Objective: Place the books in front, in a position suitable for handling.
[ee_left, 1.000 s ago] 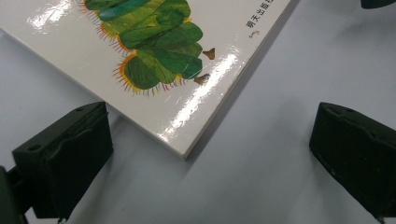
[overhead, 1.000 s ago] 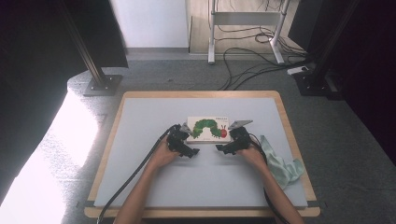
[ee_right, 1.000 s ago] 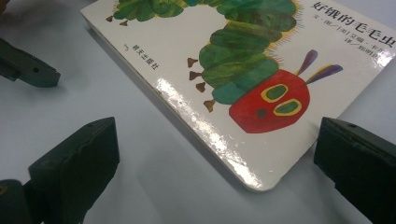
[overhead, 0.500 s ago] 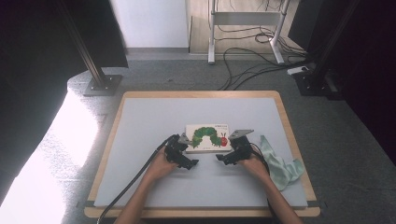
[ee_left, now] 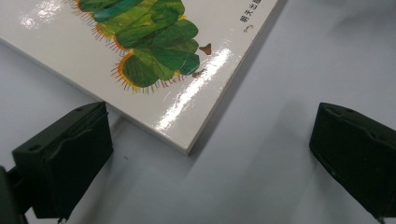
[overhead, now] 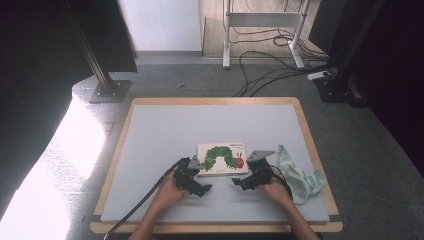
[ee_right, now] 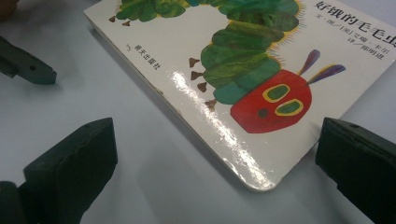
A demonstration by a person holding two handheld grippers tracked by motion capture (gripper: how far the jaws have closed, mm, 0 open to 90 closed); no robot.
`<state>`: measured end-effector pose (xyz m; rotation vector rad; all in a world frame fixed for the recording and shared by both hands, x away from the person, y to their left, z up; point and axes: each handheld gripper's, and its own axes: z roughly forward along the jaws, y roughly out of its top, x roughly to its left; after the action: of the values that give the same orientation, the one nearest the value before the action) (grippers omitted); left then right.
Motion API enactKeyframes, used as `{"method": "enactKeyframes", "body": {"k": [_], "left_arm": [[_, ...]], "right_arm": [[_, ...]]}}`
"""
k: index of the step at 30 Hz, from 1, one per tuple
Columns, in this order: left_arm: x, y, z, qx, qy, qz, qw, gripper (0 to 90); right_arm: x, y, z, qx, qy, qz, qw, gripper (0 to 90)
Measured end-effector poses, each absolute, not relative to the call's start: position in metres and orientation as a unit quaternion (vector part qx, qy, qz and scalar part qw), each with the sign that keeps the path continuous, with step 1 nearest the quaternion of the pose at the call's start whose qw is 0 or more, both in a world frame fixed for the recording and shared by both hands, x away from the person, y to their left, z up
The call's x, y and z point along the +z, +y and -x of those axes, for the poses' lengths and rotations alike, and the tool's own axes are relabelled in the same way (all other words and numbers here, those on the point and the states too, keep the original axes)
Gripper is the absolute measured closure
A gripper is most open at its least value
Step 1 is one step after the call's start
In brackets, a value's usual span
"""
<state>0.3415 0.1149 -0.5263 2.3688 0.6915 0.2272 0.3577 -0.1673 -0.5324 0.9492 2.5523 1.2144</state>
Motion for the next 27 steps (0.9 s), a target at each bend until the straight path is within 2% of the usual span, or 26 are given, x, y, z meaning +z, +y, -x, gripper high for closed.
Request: {"method": "enactKeyframes", "body": {"k": [7, 11, 21, 27], "left_arm": [[-0.526, 0.117, -0.327, 0.085, 0.259, -0.905, 0.326, 0.0], [-0.523, 0.125, -0.333, 0.056, 0.255, -0.904, 0.337, 0.0], [-0.511, 0.169, -0.355, 0.108, 0.285, -0.897, 0.321, 0.0], [-0.519, 0.180, -0.376, 0.134, 0.308, -0.882, 0.329, 0.0]], "right_arm": [[-0.533, -0.165, -0.337, 0.396, 0.862, -0.304, 0.091, 0.0], [-0.533, -0.161, -0.334, 0.387, 0.864, -0.304, 0.109, 0.0], [-0.532, -0.171, -0.344, 0.398, 0.855, -0.315, 0.110, 0.0], [-0.529, -0.174, -0.358, 0.394, 0.853, -0.321, 0.118, 0.0]]}}
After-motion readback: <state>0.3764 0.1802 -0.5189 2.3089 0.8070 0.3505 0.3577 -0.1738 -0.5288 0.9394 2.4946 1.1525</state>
